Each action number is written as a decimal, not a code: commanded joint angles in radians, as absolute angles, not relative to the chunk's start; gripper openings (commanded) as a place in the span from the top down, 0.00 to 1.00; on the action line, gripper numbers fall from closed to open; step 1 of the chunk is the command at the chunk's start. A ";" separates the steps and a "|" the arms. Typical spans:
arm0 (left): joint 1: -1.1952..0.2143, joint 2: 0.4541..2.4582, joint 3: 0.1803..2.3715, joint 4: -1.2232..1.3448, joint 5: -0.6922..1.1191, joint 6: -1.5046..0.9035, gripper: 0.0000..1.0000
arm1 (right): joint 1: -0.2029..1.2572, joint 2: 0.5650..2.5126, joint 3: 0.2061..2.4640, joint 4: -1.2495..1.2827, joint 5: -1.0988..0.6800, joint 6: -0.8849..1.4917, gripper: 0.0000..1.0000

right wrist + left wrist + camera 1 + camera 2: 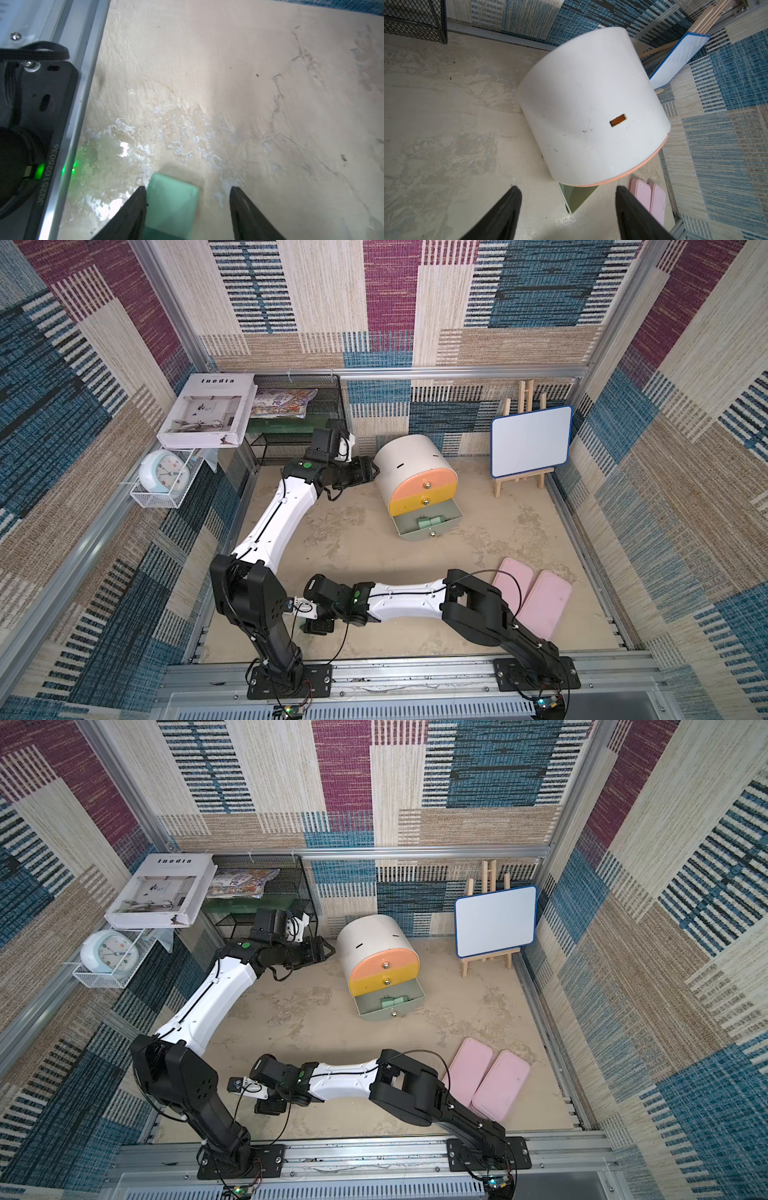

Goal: Place the plugs into the drawer by color
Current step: Pick up the plug from the center of the board.

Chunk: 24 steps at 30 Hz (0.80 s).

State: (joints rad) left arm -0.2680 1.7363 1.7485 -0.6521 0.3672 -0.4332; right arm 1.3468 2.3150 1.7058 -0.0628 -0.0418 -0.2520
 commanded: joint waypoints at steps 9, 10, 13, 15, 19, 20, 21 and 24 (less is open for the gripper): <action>-0.261 1.720 1.741 -0.645 0.386 -0.425 0.24 | 1.340 2.348 1.734 -0.129 -0.028 -0.245 0.37; -0.261 1.720 1.741 -0.645 0.387 -0.425 0.24 | 1.338 2.344 1.729 -0.128 -0.028 -0.242 0.37; -0.261 1.721 1.741 -0.641 0.389 -0.426 0.24 | 1.337 2.326 1.711 -0.123 -0.022 -0.234 0.44; -0.261 1.722 1.740 -0.641 0.391 -0.428 0.24 | 1.335 2.293 1.671 -0.096 -0.014 -0.225 0.50; -0.261 1.726 1.741 -0.641 0.394 -0.429 0.24 | 1.307 2.189 1.569 -0.038 -0.002 -0.173 0.60; -0.261 1.726 1.741 -0.639 0.394 -0.429 0.24 | 1.296 2.161 1.543 -0.026 -0.010 -0.157 0.61; -0.261 1.727 1.742 -0.638 0.394 -0.430 0.24 | 1.283 2.127 1.510 -0.008 -0.018 -0.136 0.62; -0.261 1.730 1.753 -0.643 0.393 -0.428 0.24 | 1.236 2.029 1.419 0.014 -0.012 -0.078 0.63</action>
